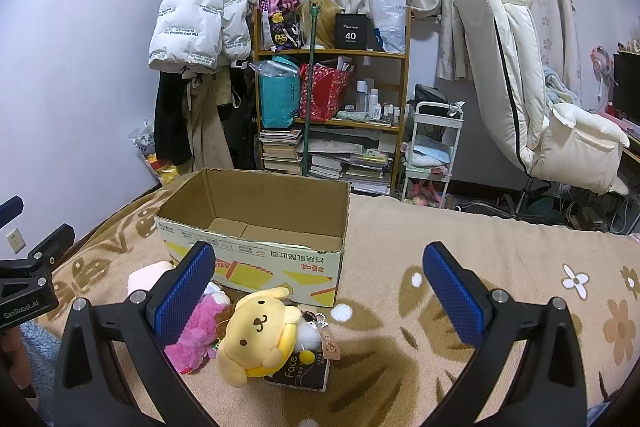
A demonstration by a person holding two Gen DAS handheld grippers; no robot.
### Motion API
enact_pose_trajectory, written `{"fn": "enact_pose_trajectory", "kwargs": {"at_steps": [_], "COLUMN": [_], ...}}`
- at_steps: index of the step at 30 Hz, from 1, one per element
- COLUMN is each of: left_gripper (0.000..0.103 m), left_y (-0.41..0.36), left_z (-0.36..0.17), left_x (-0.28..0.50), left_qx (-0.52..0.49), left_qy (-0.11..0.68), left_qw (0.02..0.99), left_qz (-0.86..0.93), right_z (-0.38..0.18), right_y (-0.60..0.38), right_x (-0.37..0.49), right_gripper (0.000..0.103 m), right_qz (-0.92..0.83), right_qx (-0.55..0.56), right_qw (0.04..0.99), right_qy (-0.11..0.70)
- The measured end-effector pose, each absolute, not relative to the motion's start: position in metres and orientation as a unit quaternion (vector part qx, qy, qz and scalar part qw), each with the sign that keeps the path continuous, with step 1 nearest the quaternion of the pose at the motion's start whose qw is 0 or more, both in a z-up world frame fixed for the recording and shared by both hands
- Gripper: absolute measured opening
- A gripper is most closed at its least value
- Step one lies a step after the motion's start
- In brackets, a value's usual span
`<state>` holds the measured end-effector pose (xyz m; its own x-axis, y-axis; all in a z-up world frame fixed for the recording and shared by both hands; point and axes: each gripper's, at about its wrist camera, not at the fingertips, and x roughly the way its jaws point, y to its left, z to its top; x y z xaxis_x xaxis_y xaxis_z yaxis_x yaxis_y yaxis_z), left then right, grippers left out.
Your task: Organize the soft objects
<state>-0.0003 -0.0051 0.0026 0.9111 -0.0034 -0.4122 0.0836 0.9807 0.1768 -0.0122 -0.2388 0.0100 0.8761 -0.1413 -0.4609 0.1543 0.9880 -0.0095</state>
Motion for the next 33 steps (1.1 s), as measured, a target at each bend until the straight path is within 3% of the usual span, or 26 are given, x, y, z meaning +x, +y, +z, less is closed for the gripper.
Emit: {"fn": "enact_pose_trajectory", "kwargs": {"at_steps": [33], "left_gripper": [0.102], "left_y": [-0.0001], "left_z": [-0.0036], "left_x": [0.0017], "left_qx": [0.099], "left_qy": [0.21], "left_qw": [0.972], "left_qz": [-0.022], "right_z": [0.009], "right_y": [-0.2389], "right_x": [-0.0115], "right_gripper": [0.103], "right_qz": [-0.078], "right_qx": [0.014], "right_qw": [0.968], "right_qy": [0.239]}}
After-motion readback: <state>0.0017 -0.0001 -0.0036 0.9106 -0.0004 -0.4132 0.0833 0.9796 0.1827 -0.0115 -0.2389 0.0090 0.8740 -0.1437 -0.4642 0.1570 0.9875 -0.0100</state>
